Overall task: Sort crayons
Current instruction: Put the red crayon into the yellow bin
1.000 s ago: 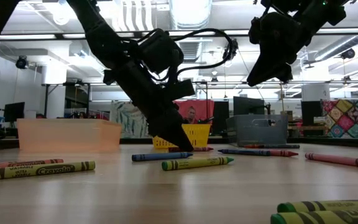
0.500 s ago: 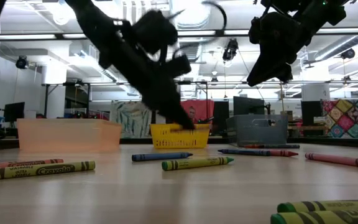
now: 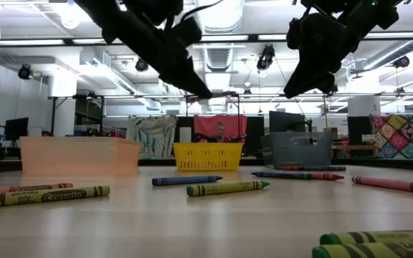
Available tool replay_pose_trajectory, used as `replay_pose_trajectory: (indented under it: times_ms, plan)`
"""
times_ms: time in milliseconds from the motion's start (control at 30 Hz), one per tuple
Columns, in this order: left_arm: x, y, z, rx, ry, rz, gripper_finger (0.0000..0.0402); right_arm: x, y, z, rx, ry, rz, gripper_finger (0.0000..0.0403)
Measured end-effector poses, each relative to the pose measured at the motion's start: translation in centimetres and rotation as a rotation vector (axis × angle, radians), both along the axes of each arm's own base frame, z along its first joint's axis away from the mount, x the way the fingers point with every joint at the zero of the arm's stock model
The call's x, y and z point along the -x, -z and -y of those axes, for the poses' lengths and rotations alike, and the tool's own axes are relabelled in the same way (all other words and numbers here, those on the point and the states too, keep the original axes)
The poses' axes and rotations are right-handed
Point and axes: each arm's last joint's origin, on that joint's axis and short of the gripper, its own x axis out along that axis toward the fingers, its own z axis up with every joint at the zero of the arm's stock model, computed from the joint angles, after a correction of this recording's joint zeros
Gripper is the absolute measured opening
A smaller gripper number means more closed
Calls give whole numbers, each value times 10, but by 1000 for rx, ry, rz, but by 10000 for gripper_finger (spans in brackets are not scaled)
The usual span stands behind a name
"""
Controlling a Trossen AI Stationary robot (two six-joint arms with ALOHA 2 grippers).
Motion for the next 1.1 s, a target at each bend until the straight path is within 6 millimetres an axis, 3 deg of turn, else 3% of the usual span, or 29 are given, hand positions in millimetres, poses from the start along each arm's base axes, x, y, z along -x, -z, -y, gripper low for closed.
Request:
replay_pose_trajectory:
  times_ms: [300,633,867,1100]
  plan:
    - [11,5,-52,-11,-119,-38,0,-5,-10,9,167,19,71,68]
    - [16,9,-100,22,-152,-28,0,-6,-40,49,359,113,153,68]
    - [17,26,-109,71,-153,-91,0,-1,-48,69,398,181,156,68]
    - [15,40,-109,109,-140,-145,0,-1,-45,69,343,204,153,68]
